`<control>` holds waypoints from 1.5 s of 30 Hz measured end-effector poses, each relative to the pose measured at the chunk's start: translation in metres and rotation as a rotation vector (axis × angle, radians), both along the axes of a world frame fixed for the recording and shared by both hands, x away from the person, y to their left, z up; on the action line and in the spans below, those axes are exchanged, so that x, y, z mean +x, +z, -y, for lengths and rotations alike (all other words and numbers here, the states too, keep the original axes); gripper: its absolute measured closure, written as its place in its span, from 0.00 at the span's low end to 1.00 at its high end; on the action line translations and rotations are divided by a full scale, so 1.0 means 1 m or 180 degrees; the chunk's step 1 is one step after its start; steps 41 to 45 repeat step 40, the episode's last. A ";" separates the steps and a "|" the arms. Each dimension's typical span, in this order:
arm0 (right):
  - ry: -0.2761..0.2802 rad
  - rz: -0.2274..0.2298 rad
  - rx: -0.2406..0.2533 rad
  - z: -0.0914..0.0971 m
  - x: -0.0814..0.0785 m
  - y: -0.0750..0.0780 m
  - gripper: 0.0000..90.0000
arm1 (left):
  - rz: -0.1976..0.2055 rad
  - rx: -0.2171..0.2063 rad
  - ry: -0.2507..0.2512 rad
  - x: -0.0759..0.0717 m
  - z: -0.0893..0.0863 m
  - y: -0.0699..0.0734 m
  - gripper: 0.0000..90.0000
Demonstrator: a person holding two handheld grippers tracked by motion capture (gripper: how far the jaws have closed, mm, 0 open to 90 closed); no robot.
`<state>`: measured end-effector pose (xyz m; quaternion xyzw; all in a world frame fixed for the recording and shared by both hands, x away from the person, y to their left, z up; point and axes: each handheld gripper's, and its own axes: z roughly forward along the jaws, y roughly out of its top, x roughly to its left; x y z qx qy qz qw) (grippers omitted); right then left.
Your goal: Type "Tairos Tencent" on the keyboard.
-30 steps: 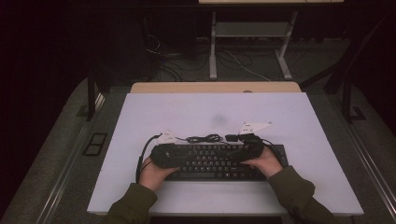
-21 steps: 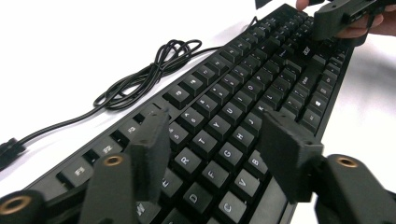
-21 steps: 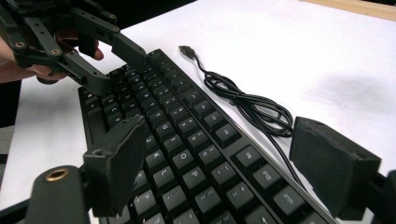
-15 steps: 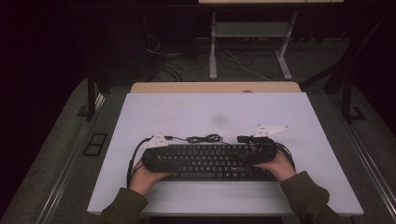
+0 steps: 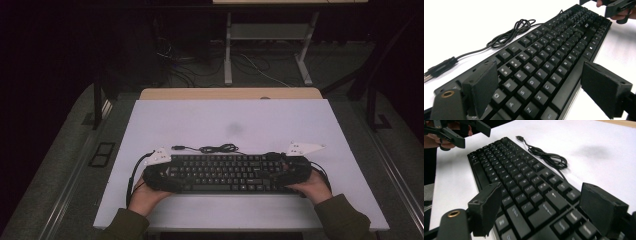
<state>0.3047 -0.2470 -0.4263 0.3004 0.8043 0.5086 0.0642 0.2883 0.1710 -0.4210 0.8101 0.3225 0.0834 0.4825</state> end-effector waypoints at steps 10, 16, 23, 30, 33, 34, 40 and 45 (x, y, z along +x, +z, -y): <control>-0.0087 0.0024 -0.0073 0.023 -0.016 -0.005 0.19 | 0.0041 0.0016 0.0051 -0.004 -0.010 -0.004 0.04; -0.0100 0.0010 -0.0118 0.035 -0.024 -0.008 0.19 | 0.0006 0.0049 0.0104 -0.005 -0.011 -0.002 0.00; -0.0193 -0.0005 -0.0114 0.050 -0.032 -0.012 0.19 | 0.0022 0.0061 0.0124 -0.005 -0.012 -0.002 0.00; -0.0224 0.0011 -0.0087 0.058 -0.036 -0.012 0.19 | -0.0005 0.0087 0.0084 -0.005 -0.012 -0.005 0.00; -0.0236 0.0017 -0.0072 0.058 -0.036 -0.012 0.19 | 0.0000 0.0096 0.0079 -0.005 -0.012 -0.006 0.00; -0.0226 0.0022 -0.0077 0.058 -0.036 -0.011 0.19 | 0.0003 0.0089 0.0078 -0.005 -0.012 -0.006 0.00; -0.0241 0.0013 -0.0045 0.058 -0.035 -0.011 0.19 | 0.0012 0.0056 0.0090 -0.006 -0.014 -0.005 0.00; -0.0241 0.0013 -0.0045 0.058 -0.035 -0.011 0.19 | 0.0012 0.0056 0.0090 -0.006 -0.014 -0.005 0.00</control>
